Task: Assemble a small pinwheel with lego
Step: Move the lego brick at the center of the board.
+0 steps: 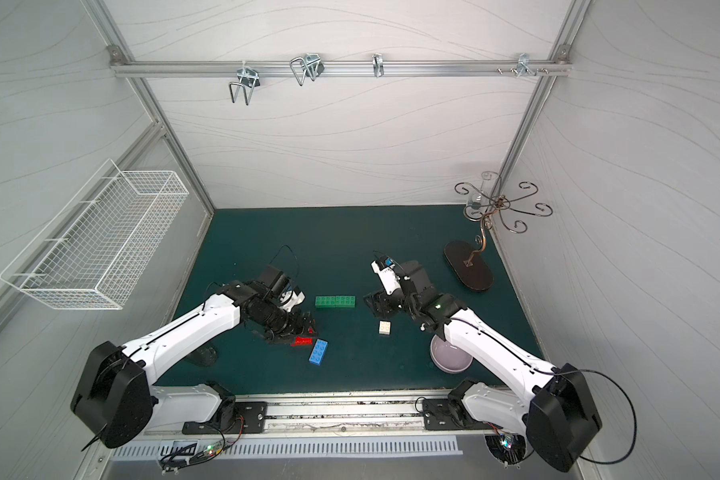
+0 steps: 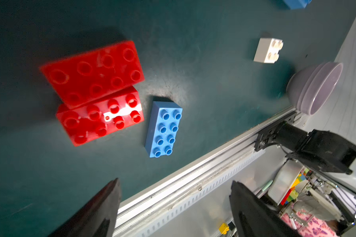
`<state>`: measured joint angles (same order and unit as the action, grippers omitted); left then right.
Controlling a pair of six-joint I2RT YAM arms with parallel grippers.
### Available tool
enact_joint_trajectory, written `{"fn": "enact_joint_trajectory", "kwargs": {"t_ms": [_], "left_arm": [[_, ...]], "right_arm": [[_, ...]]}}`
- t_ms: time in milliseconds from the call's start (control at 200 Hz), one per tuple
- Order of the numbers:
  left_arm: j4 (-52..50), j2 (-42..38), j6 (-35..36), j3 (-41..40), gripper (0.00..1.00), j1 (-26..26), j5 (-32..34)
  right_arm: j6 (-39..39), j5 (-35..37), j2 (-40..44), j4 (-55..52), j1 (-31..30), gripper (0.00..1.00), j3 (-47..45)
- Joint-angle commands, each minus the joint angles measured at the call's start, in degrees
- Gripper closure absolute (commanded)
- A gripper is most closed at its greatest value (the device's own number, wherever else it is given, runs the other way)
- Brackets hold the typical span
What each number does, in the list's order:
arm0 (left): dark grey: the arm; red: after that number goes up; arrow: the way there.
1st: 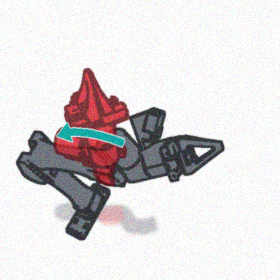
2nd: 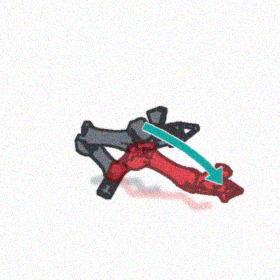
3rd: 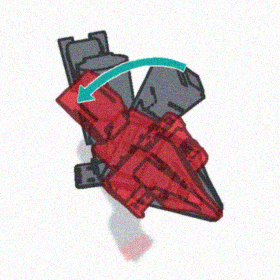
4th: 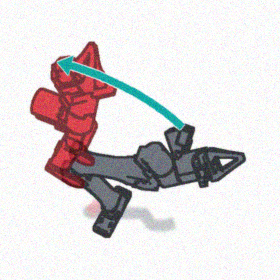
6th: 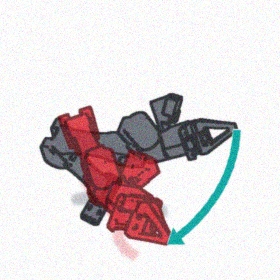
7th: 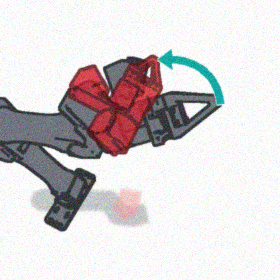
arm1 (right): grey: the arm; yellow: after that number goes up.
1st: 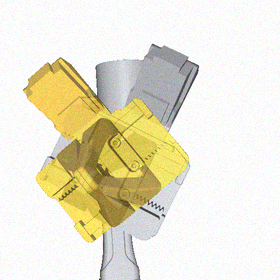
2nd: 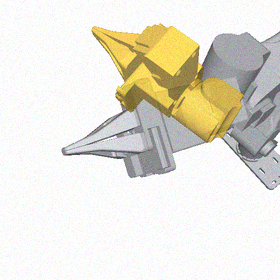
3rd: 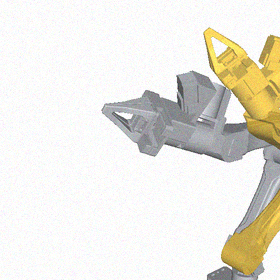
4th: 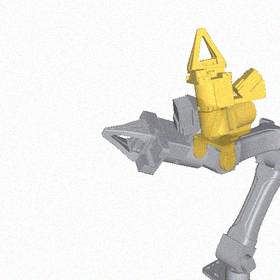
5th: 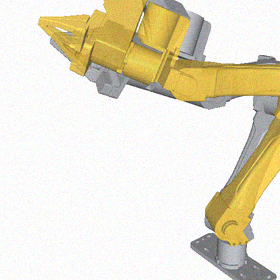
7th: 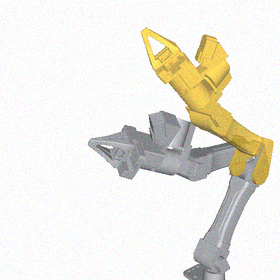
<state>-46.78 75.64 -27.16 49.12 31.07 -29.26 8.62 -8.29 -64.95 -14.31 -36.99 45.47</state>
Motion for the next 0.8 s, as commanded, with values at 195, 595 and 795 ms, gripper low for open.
{"fn": "enact_joint_trajectory", "kwargs": {"t_ms": [195, 595, 795], "left_arm": [[6.26, 7.97, 0.08, -1.16, 0.08, 4.16, -4.33], [6.74, 18.56, 2.68, 4.60, 0.04, 8.72, -8.35], [12.25, 23.71, -1.04, 10.58, 0.04, 9.13, -12.64]], "right_arm": [[1.70, -7.39, -1.06, -3.59, 0.09, 0.20, 0.85], [-0.61, -4.40, 1.09, -5.83, -0.04, 0.19, -1.09], [0.47, -3.03, 2.83, -6.34, 0.02, 0.18, -2.64]]}}
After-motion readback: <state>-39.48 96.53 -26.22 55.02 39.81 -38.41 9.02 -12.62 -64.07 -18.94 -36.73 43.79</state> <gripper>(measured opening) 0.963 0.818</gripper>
